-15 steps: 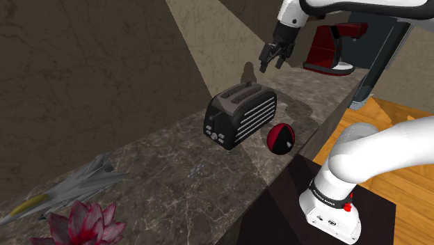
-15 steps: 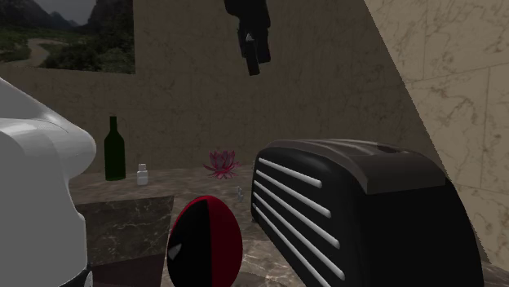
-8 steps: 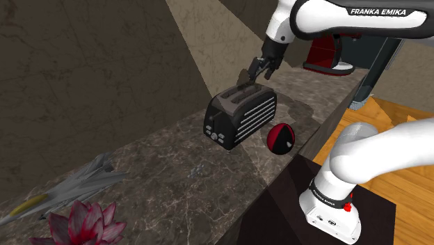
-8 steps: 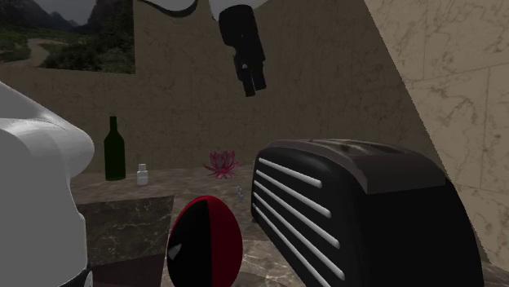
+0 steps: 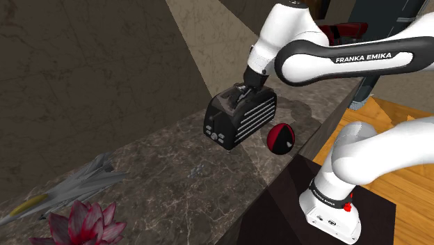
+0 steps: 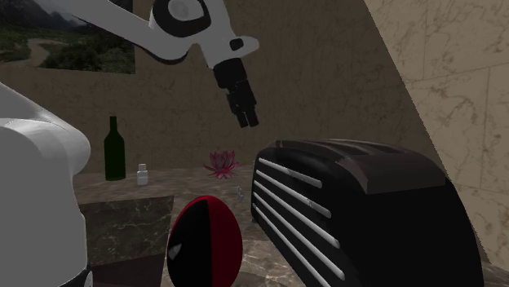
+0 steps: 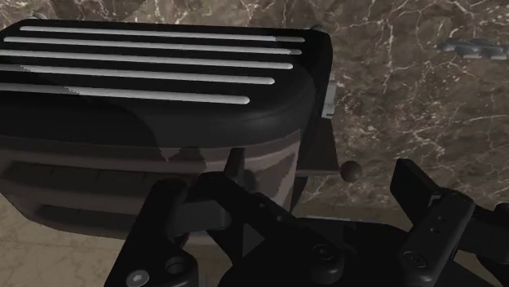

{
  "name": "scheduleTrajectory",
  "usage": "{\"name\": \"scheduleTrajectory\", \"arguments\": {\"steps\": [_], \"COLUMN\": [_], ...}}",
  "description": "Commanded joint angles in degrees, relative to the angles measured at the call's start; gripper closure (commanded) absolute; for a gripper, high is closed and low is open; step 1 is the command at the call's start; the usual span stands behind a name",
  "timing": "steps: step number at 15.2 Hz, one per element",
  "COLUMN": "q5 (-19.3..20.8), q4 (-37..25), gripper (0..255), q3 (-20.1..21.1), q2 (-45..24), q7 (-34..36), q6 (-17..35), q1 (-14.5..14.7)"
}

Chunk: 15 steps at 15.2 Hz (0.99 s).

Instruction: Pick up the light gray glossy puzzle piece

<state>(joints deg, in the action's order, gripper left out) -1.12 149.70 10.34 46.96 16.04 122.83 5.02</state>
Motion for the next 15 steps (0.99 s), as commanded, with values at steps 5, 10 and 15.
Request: {"name": "scheduleTrajectory", "arguments": {"steps": [5,10,15], "q5": [-0.5,1.3,7.6], "q4": [5.2,6.9,6.1], "gripper": [0,0,0], "q3": [8.1,16.8,29.5], "q2": [-4.1,-10.8,-19.0], "q7": [5.9,12.5,22.2], "q6": [12.6,23.7,34.1], "q1": [2.1,0.9,-6.1]}}
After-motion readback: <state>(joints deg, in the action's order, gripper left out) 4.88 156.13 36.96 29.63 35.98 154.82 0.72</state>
